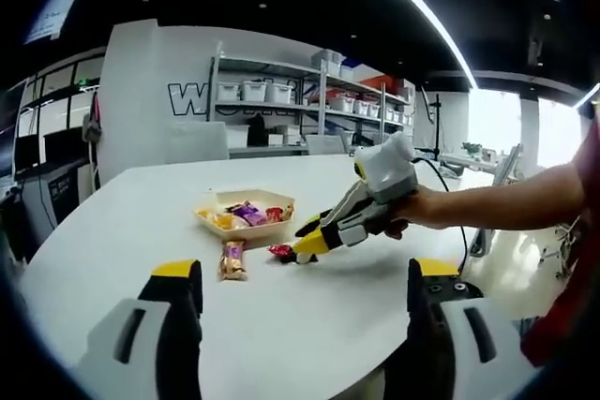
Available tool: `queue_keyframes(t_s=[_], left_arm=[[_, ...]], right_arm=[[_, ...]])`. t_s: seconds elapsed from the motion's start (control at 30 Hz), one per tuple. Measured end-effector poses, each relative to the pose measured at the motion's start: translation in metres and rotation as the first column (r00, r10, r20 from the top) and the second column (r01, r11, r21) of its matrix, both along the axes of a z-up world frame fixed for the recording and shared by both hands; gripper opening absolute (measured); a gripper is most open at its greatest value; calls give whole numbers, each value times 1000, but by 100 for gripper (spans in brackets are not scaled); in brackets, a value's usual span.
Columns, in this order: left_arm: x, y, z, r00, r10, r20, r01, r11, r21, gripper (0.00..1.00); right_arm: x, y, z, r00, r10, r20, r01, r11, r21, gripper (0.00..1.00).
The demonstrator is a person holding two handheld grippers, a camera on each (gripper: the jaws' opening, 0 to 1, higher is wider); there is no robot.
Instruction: Place the target food into the container with the food tongs after gripping and lifting it, then release it inside without dropping or visibly crushing the food.
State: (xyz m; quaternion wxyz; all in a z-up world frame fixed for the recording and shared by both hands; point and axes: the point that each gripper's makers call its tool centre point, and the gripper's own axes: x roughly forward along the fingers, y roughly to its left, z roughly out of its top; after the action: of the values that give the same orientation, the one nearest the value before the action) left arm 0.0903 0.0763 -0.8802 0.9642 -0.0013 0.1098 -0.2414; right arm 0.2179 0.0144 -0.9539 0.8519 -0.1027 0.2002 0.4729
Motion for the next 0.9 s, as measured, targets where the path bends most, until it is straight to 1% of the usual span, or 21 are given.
queue_keyframes(t_s=[0.03,0.1,0.13,0.17,0.2,0.23,0.27,0.3,0.37,0.53,0.63,0.7,0.8,0.87,0.9], left_arm=[[0,-1,0,1000,0,0,0,1000,1,88],[0,-2,2,1000,0,4,0,1000,4,88],[0,-2,3,1000,1,11,-1,1000,5,88],[0,-1,5,1000,3,15,-3,1000,5,88],[0,-2,5,1000,3,14,-3,1000,5,88],[0,-2,5,1000,2,12,-2,1000,8,88],[0,-2,4,1000,0,12,-1,1000,11,88],[-1,-2,5,1000,-1,13,1,1000,13,88],[-1,-2,4,1000,-1,11,1,1000,13,87],[-3,-3,4,1000,-4,10,4,1000,12,87],[-3,-2,5,1000,-1,13,1,1000,10,87],[-4,-1,5,1000,-2,7,2,1000,3,87],[-5,-2,6,1000,-3,12,3,1000,8,87],[-5,-1,6,1000,-3,13,3,1000,8,88],[-5,-1,5,1000,-1,12,1,1000,6,88]], right_arm=[[1,-1,0,1000,-26,-5,26,1000,4,18],[1,-2,1,999,-40,-12,40,999,15,18],[0,-2,1,998,-48,-32,49,998,35,18],[-2,-1,2,997,-45,-60,49,997,59,18],[0,-3,5,997,-51,-54,54,996,74,18],[-2,-1,7,996,-50,-77,58,993,102,18],[-4,0,10,992,-51,-119,66,989,131,18],[-2,0,18,991,-58,-119,79,981,179,18],[-1,-1,26,987,-65,-148,96,971,217,18],[1,-1,37,994,-63,-91,79,978,193,19],[3,-2,45,995,-64,-74,78,976,204,19],[6,-5,52,996,-78,-48,86,973,215,19],[7,-6,57,995,-84,-48,93,968,232,19],[9,-8,61,995,-94,-30,98,967,235,19],[10,-8,63,995,-92,-32,96,966,239,19]])
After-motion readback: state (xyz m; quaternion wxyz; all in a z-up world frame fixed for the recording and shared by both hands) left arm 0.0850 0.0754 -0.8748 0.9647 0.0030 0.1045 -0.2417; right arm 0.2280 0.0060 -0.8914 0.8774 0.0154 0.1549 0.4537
